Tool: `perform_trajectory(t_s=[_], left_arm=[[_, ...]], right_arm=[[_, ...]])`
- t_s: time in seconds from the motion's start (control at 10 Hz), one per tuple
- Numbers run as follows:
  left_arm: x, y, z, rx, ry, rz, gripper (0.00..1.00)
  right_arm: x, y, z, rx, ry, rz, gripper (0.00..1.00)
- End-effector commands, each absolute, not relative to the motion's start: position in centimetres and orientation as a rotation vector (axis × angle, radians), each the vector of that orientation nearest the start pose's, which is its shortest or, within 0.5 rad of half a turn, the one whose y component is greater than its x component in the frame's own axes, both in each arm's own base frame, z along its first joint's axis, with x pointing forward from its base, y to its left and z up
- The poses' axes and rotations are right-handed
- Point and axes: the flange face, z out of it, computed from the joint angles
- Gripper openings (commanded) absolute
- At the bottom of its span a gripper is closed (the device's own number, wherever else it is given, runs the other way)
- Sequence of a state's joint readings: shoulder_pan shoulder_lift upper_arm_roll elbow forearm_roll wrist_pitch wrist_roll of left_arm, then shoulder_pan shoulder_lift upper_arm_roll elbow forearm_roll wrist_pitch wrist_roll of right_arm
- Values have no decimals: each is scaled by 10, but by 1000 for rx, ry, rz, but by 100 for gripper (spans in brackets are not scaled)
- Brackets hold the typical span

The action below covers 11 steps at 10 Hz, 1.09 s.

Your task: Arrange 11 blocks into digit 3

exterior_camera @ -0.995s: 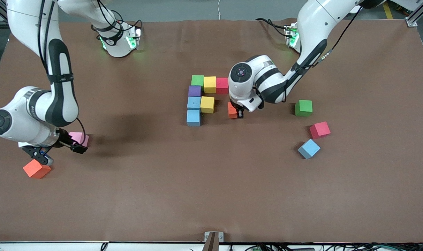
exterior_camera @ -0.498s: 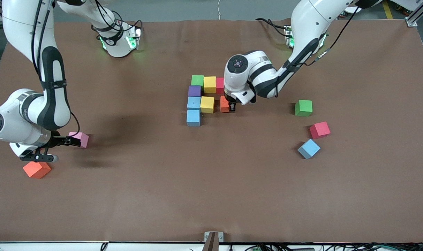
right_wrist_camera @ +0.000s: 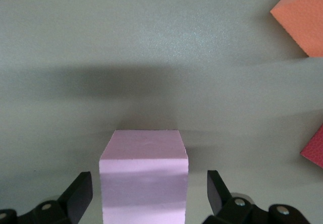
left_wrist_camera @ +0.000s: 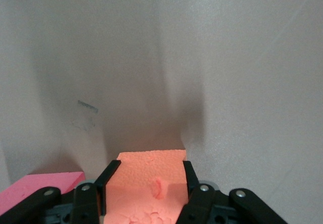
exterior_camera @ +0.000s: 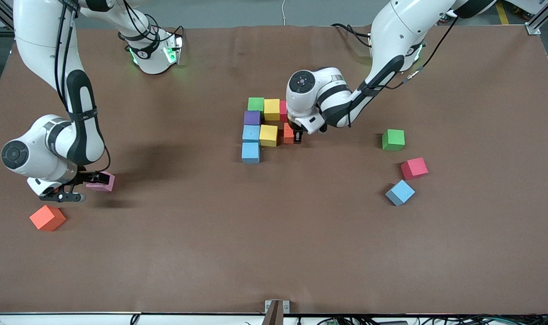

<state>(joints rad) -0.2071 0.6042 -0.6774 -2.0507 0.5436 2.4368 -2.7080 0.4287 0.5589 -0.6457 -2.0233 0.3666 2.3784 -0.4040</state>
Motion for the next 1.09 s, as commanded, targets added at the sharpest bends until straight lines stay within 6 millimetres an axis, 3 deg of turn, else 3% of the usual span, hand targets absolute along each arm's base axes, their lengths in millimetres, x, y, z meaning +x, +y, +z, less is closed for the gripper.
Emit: perform_trajectory(t_s=[0.0, 0.1, 0.2, 0.4, 0.5, 0.7, 1.0], left_arm=[[377, -457, 202, -2310, -2131, 20, 28], [377, -461, 202, -2314, -2132, 25, 28], [378, -464, 203, -2321, -2133, 28, 28], [379, -470, 201, -2323, -2135, 43, 28], [377, -471, 198, -2324, -2127, 44, 28], [378, -472, 199, -2326, -2129, 46, 28], [383, -472, 197, -2320, -2137, 46, 28]], right_arm=[[572, -119, 214, -3198, 32, 100, 100], [571, -119, 212, -3201, 27, 94, 86], [573, -114, 212, -3199, 13, 90, 58], [571, -115, 208, -3209, -58, 70, 31], [570, -117, 210, -3206, -73, 69, 22], [579, -112, 234, -3153, 1, -14, 19], [599, -78, 273, -3066, -27, -46, 18]])
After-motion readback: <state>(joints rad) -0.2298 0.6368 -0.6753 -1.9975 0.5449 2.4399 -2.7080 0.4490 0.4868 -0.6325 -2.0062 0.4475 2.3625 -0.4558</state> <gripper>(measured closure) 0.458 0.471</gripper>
